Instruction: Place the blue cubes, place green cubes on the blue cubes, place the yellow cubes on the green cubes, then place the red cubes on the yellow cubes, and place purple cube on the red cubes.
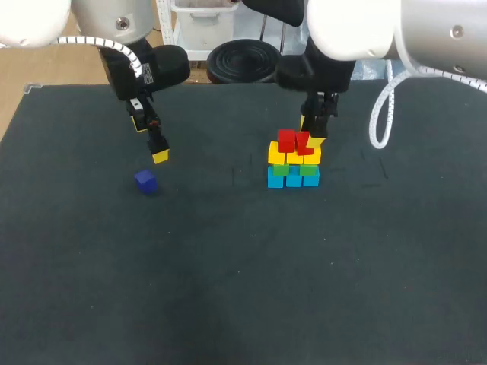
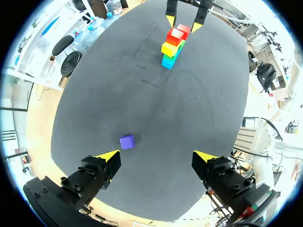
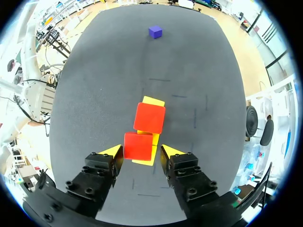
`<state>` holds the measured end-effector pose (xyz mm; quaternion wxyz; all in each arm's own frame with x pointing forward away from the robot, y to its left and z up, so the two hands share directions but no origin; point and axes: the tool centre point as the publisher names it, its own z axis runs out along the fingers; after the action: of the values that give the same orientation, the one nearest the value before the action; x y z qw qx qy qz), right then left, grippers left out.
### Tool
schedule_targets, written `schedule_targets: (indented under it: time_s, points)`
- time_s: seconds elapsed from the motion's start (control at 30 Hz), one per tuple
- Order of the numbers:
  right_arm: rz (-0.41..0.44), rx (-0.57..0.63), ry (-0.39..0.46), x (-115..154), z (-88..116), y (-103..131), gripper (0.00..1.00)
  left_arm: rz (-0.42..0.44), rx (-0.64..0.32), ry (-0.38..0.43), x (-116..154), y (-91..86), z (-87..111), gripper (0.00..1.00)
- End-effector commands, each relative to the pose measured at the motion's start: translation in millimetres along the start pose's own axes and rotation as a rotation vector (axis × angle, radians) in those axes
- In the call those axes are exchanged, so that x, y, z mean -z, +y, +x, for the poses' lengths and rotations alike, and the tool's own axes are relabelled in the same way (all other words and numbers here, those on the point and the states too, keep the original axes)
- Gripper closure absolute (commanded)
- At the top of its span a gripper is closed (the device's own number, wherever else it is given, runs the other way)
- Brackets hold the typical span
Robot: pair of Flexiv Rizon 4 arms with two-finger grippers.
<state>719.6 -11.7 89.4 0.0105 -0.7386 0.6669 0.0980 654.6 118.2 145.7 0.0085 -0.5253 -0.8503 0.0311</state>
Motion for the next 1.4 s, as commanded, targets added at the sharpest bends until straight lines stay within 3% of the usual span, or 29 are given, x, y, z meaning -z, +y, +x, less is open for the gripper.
schedule_targets:
  time_s: [0.03, 0.47, 0.63, 1.3, 1.33, 1.4]
  points:
    - [-0.003, 0.000, -0.004, -0.1, 0.9, -0.9, 0.51, 0.002, 0.001, 0.004, 0.3, 1.2, -1.3, 0.00]
    - [-0.001, -0.001, -0.005, 0.3, 1.9, -2.1, 0.68, 0.002, 0.001, 0.004, 0.3, 1.2, -1.3, 0.00]
    - [-0.002, 0.001, -0.006, 0.8, 2.1, -1.9, 0.96, 0.002, 0.001, 0.004, 0.3, 1.2, -1.3, 0.00]
    - [0.004, -0.004, -0.014, 0.7, 3.6, -1.8, 1.00, 0.002, 0.001, 0.004, 0.3, 1.2, -1.3, 0.00]
    - [0.005, -0.003, -0.015, 0.7, 3.5, -2.0, 0.99, 0.002, 0.001, 0.004, 0.3, 1.2, -1.3, 0.00]
    - [0.006, 0.000, -0.016, 0.7, 3.5, -2.2, 0.84, 0.002, 0.001, 0.004, 0.3, 1.2, -1.3, 0.00]
